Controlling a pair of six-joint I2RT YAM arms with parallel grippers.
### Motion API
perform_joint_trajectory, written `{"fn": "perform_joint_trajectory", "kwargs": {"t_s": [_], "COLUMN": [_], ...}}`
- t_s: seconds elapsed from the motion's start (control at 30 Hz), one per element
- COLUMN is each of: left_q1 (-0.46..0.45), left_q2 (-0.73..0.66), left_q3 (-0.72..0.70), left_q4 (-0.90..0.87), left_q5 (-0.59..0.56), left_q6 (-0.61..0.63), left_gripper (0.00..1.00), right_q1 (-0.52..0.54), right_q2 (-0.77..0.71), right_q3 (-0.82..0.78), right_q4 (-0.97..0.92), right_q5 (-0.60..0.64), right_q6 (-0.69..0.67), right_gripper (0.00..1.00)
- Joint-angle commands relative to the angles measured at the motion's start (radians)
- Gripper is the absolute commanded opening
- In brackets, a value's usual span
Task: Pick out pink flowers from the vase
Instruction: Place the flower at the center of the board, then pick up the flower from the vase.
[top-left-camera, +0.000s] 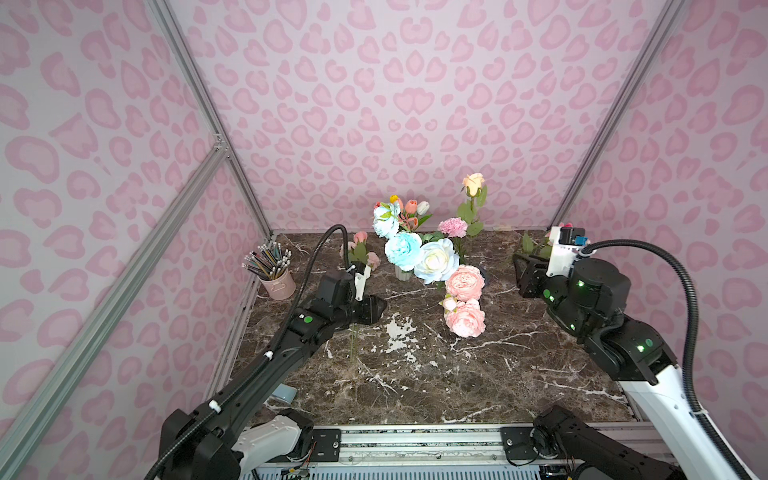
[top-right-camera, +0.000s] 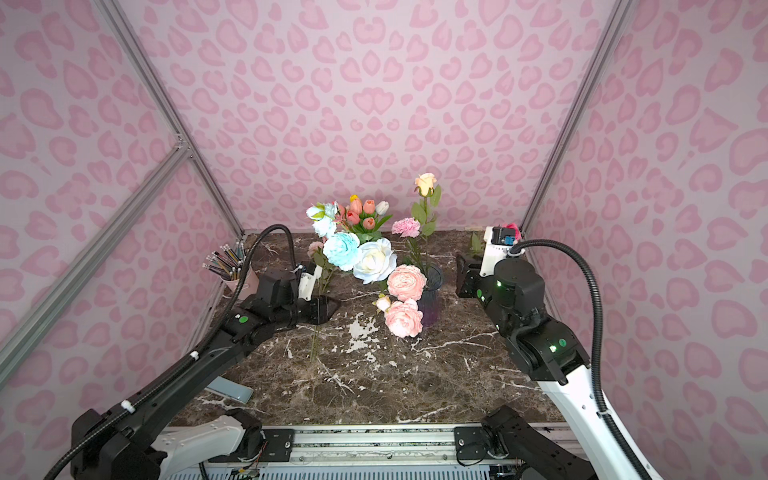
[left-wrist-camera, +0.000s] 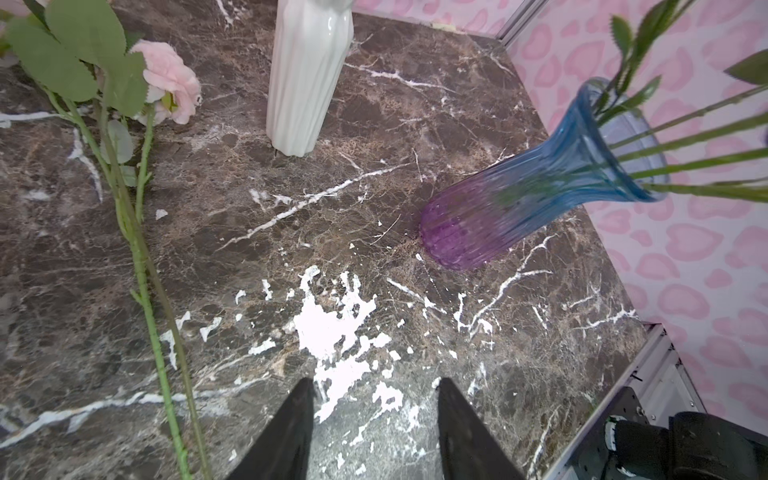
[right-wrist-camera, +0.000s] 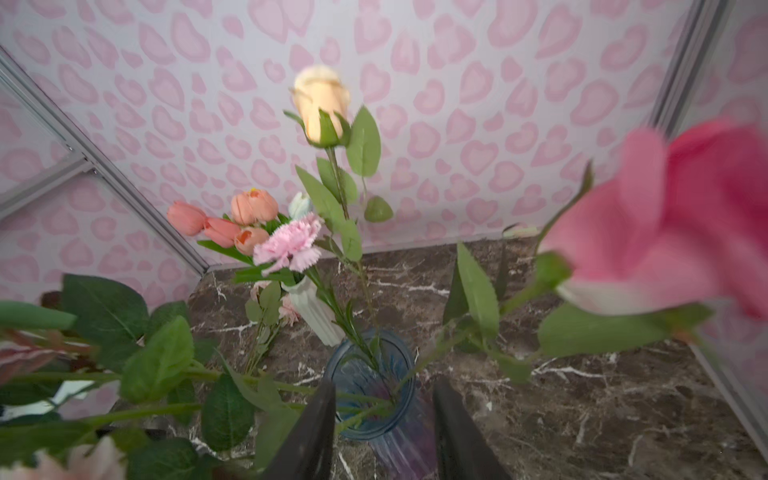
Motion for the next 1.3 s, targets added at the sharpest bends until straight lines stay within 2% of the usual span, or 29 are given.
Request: {"fn": "perform_joint_trajectory", "kwargs": {"t_s": [0.0, 0.17, 0.27, 0.43, 0.53, 0.67, 0.77, 0.83, 0.9, 1.27], "left_q1": [-0.008, -0.028, -0.039, -0.044, -0.047, -0.049, -0.053, -0.058, -0.063, -0.083], "left_q2": [-0.086, -0.126, -0.125, -0.134, -0.138, -0.146, -0.154, -0.152, -0.148, -0.135], "left_q3": [-0.038, -0.050, -0.082, -0.112, -0.124, -0.138, -0.138, -0.142, -0.142, -0.141], "left_q4": [0.003, -0.005, 0.034, 0.037, 0.040, 0.050, 0.047, 0.050, 0.054, 0.065], "left_q5": [0.015, 0.106, 0.165, 0.150, 0.139, 0.135, 0.127, 0.123, 0.125, 0.116], "left_q6": [0.035, 0.072, 0.095, 0.109, 0.113, 0.114, 0.121, 0.123, 0.124, 0.130], "left_gripper": [0.50, 0.50, 0.49, 0.48, 0.48, 0.47, 0.47, 0.47, 0.47, 0.43], "right_q1": [-0.013, -0.028, -0.026, 0.009, 0.048, 0.100, 0.103, 0.102, 0.094, -0.007], "right_q2": [-0.035, -0.136, -0.202, -0.411, -0.437, -0.350, -0.283, -0.236, -0.186, -0.032], "right_q3": [-0.102, -0.356, -0.481, -0.749, -0.846, -0.861, -0.853, -0.836, -0.824, -0.785], "right_q4": [0.038, 0.233, 0.382, 0.742, 0.901, 0.991, 1.075, 1.102, 1.126, 1.176], "right_q5": [-0.173, -0.218, -0.237, -0.243, -0.284, -0.290, -0.248, -0.199, -0.201, -0.363], "right_q6": [0.047, 0.031, -0.058, -0.350, -0.572, -0.739, -0.780, -0.768, -0.778, -0.731], "right_gripper": [0.39, 0.41, 0.44, 0.44, 0.43, 0.45, 0.46, 0.47, 0.47, 0.44]}}
